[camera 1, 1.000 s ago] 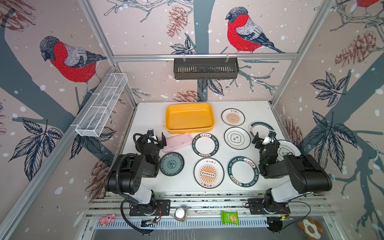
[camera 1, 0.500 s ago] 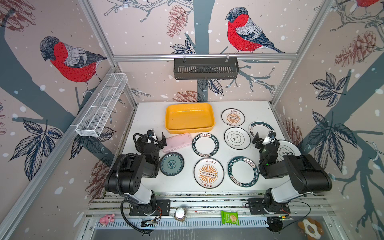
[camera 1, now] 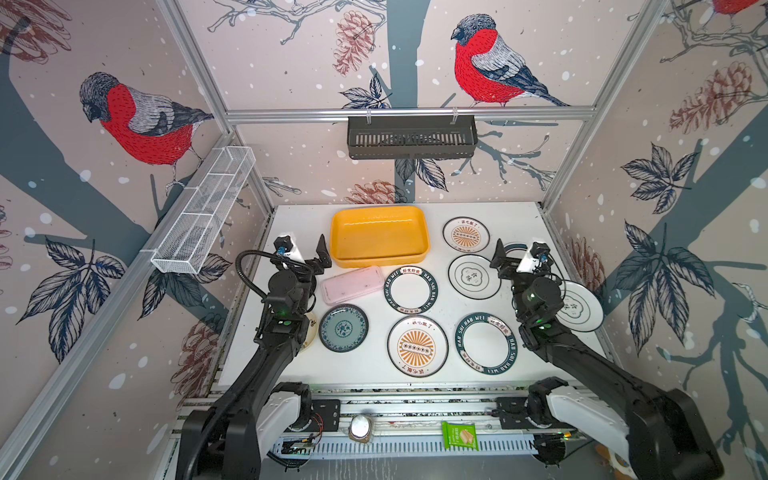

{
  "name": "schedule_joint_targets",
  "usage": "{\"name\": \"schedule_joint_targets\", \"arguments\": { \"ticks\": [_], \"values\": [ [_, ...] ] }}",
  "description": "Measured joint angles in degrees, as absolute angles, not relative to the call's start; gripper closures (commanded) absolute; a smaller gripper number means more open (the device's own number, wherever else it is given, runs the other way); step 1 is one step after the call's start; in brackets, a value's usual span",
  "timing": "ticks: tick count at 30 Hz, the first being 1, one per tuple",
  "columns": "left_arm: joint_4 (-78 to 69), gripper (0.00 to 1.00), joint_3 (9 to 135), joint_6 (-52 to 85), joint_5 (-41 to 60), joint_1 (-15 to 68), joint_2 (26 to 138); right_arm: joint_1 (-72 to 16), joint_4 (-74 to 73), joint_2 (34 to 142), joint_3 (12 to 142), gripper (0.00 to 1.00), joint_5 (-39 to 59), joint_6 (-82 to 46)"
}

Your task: Place the plates into the plastic bin on the countertop

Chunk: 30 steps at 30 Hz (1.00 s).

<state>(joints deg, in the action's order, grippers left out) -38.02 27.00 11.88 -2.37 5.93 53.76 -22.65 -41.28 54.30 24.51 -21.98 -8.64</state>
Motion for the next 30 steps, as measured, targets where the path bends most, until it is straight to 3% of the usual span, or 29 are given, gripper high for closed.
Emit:
{"name": "schedule_joint_targets", "arguments": {
  "ticks": [8,11,16,24,30],
  "values": [
    [-24.18,0.04,29.45,31.38,10.39,16.53,47.53,-44.86,-18.87,46.81,28.03,0.00,-21.52,-34.54],
    [-23.66,0.04,27.79,37.67,12.14,22.70,46.89,-53.82,-18.57,50.50,28.05,0.01,-22.52,-41.15],
    [-23.46,0.04,27.14,41.69,11.77,33.56,47.88,-61.69,-18.85,58.76,33.82,0.01,-24.40,-43.27],
    [-31.70,0.04,25.21,41.74,16.67,34.63,51.37,-57.39,-16.97,63.02,38.33,0.00,-25.41,-45.23],
    [-29.91,0.04,32.16,36.80,16.25,34.33,57.84,-42.61,-9.21,62.33,37.63,0.00,-23.31,-51.16]
  ]
}}
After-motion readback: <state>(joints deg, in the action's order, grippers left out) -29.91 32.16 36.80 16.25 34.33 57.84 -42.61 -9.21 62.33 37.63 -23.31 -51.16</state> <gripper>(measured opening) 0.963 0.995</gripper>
